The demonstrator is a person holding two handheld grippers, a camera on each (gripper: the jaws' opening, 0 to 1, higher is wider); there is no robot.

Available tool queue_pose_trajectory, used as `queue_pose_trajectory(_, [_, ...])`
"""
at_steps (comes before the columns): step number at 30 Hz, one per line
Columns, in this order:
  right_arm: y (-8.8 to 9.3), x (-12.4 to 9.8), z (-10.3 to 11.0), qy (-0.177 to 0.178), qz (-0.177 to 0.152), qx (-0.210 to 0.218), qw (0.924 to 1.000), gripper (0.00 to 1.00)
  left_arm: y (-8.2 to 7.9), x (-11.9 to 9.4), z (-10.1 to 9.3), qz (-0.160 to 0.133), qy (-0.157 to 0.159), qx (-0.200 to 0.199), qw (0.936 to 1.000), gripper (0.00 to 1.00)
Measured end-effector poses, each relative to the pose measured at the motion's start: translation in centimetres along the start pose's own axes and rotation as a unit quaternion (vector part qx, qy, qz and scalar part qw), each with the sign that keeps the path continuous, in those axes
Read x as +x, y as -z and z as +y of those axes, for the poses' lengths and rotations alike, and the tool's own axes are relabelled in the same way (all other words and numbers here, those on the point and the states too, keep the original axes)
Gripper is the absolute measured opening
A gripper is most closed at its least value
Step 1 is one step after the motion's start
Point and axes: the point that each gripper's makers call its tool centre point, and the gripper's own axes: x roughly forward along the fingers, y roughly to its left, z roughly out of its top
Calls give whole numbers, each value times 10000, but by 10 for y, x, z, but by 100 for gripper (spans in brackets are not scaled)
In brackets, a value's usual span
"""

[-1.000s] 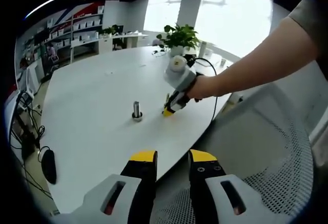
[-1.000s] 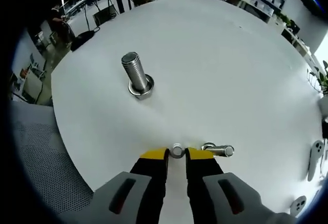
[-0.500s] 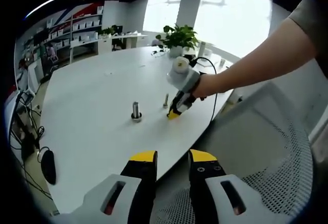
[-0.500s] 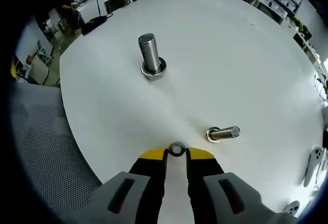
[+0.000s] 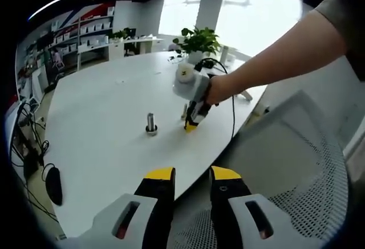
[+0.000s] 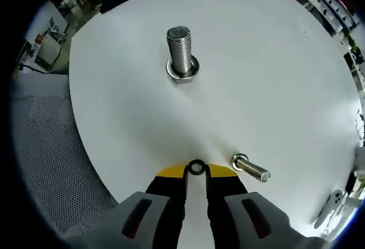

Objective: Place the washer onto the threaded stud by aligning its center hole with the stud, sliding it down to the base, and recovering from edge contact or off-axis alignment until the washer reaches the visible bottom stop.

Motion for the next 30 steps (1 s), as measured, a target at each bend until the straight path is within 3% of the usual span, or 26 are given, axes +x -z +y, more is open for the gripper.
queue_pose_trajectory(4, [2,-1,1,79,-30,99,9999,14,0,0,1,-1,-14,-1,10000,21])
queue_pose_trajectory(6, [3,-2,2,163,-206,68,9996,14,0,0,1,-9,-26,-10,10000,21])
queue_pose_trajectory(11, [4,-3,1,114,-658,771,9948,13,-1,-1,2,-31,-48,-14,10000,21])
queue_pose_trajectory(15, [9,-5,2,142,-557,771,9954,13,-2,-1,2,-64,-61,-19,10000,21])
queue_pose_trajectory(30, [13,-45,-17,390,-850,978,9908,13,-7,-3,2,-211,-67,-26,9998,22])
